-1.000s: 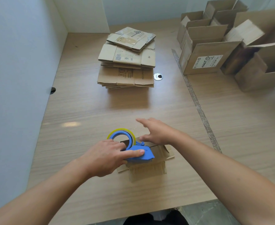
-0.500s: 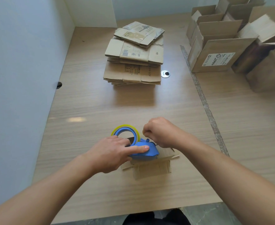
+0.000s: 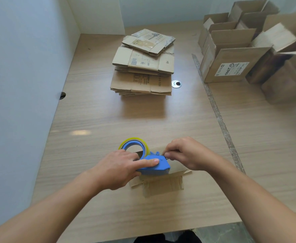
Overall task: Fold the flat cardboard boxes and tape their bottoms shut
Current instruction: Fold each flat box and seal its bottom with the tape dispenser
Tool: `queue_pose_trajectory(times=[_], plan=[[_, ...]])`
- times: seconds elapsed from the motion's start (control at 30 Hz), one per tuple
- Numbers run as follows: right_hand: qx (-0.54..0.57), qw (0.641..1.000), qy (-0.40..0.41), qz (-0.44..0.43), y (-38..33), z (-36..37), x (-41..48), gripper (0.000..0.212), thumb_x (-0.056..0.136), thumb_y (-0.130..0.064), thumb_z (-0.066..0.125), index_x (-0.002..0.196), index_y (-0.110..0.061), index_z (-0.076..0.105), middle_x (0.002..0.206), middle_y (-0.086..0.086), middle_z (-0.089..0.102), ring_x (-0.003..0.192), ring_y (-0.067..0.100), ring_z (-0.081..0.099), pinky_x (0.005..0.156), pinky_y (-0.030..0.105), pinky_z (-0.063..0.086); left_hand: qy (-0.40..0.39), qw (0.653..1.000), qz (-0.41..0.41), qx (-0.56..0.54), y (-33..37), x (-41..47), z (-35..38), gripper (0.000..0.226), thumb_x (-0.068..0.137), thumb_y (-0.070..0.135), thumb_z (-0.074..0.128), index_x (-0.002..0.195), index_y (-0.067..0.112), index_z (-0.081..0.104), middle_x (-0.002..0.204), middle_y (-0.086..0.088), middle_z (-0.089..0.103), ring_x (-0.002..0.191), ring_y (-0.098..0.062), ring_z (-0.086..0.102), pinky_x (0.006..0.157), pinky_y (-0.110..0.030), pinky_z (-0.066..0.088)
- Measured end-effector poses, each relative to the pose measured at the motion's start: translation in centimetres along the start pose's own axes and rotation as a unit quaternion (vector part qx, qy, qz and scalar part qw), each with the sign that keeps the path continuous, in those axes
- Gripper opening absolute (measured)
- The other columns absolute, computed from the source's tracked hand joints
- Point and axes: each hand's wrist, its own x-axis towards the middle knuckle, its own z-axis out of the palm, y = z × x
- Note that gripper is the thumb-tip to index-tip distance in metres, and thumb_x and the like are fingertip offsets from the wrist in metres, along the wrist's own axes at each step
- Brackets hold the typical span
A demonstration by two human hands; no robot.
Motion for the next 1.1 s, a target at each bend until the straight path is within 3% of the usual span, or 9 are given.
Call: queue_pose_trajectory(times=[0.1,0.3,0.43,0.5,0.67,0.8,0.9,1.03,1.1], plan=[[0.001,1.000,-0.009,0.029,0.8,0.8,-0.5,0.020,0.100,-0.025,0.057,0.109,-0.023,0.074,0.079,-0.023,0.052,0.077,-0.001,0.051,0.067,0.006,0.033,-0.010,0.999,-0.002,-0.039,0.0,-0.1,0.0,0.105,0.075,0.039,0.082,0.150,0.051,0.010,0.074,0.014,0.049,0.054,-0.011,0.046,0.053,-0.018,0.031],[0.072,0.994,0.053,0.054,2.2,1.6,-2.9,0.018,0.097,-0.022,0.060,0.105,-0.024,0.076,0.089,-0.013,0.067,0.086,0.003,0.060,0.074,0.012,0.041,0.016,0.999,0.011,-0.044,-0.1,0.2,0.8,0.102,0.078,0.040,0.076,0.149,0.052,0.004,0.074,0.019,0.046,0.055,-0.006,0.046,0.051,-0.015,0.034],[0.173,0.976,0.082,0.103,4.3,0.0,-5.2,0.020,0.094,-0.018,0.064,0.089,-0.032,0.077,0.084,-0.003,0.073,0.080,0.007,0.065,0.075,0.024,0.049,-0.037,0.997,0.007,-0.063,0.6,1.0,-0.8,0.092,0.095,0.040,0.057,0.130,0.072,-0.021,0.084,0.015,0.035,0.069,-0.015,0.040,0.062,-0.026,0.034],[0.231,0.957,0.104,0.139,5.5,-0.5,-6.1,0.017,0.091,-0.021,0.066,0.086,-0.032,0.078,0.083,0.001,0.074,0.078,0.013,0.064,0.074,0.029,0.049,-0.037,0.996,0.005,-0.083,1.0,1.3,-1.2,0.079,0.101,0.040,0.043,0.121,0.079,-0.023,0.089,0.014,0.033,0.076,-0.018,0.036,0.070,-0.029,0.033],[0.368,0.891,0.173,0.203,7.0,-0.2,-5.2,0.014,0.087,-0.003,0.065,0.086,-0.016,0.069,0.065,-0.003,0.056,0.066,0.012,0.049,0.066,0.031,0.042,-0.012,0.999,-0.006,-0.042,2.2,2.5,-1.4,0.057,0.089,0.047,0.038,0.142,0.054,0.019,0.076,0.018,0.047,0.060,-0.014,0.047,0.052,-0.024,0.039],[0.440,0.845,0.170,0.252,6.2,1.9,-3.1,0.018,0.090,-0.001,0.055,0.080,-0.015,0.060,0.076,0.000,0.055,0.073,0.012,0.052,0.071,0.033,0.048,-0.005,0.993,-0.026,-0.111,2.7,2.4,-1.8,0.057,0.082,0.058,0.009,0.134,0.066,-0.014,0.108,0.012,0.059,0.095,-0.019,0.057,0.076,-0.031,0.043],[0.491,0.806,0.223,0.244,5.8,4.0,-3.0,0.012,0.088,-0.009,0.064,0.082,-0.017,0.058,0.081,0.004,0.053,0.078,0.014,0.054,0.073,0.035,0.048,-0.050,0.990,-0.053,-0.118,3.3,2.8,-2.6,0.056,0.088,0.059,0.012,0.133,0.069,-0.020,0.103,0.013,0.054,0.093,-0.016,0.053,0.075,-0.030,0.040],[0.282,0.908,0.227,0.212,5.5,6.8,-3.3,0.019,0.083,-0.024,0.072,0.082,-0.020,0.054,0.068,-0.004,0.048,0.061,0.009,0.044,0.058,0.022,0.036,-0.066,0.989,-0.077,-0.107,3.8,3.4,-2.9,0.065,0.099,0.048,0.035,0.138,0.065,-0.015,0.102,0.012,0.053,0.094,-0.016,0.054,0.080,-0.032,0.044],[0.253,0.913,0.249,0.201,5.7,7.3,-3.0,0.022,0.085,-0.024,0.072,0.080,-0.023,0.050,0.069,-0.006,0.048,0.060,0.006,0.043,0.057,0.020,0.035,-0.063,0.988,-0.085,-0.108,3.9,3.4,-3.2,0.067,0.100,0.047,0.036,0.135,0.068,-0.017,0.101,0.012,0.052,0.095,-0.015,0.054,0.081,-0.032,0.045]])
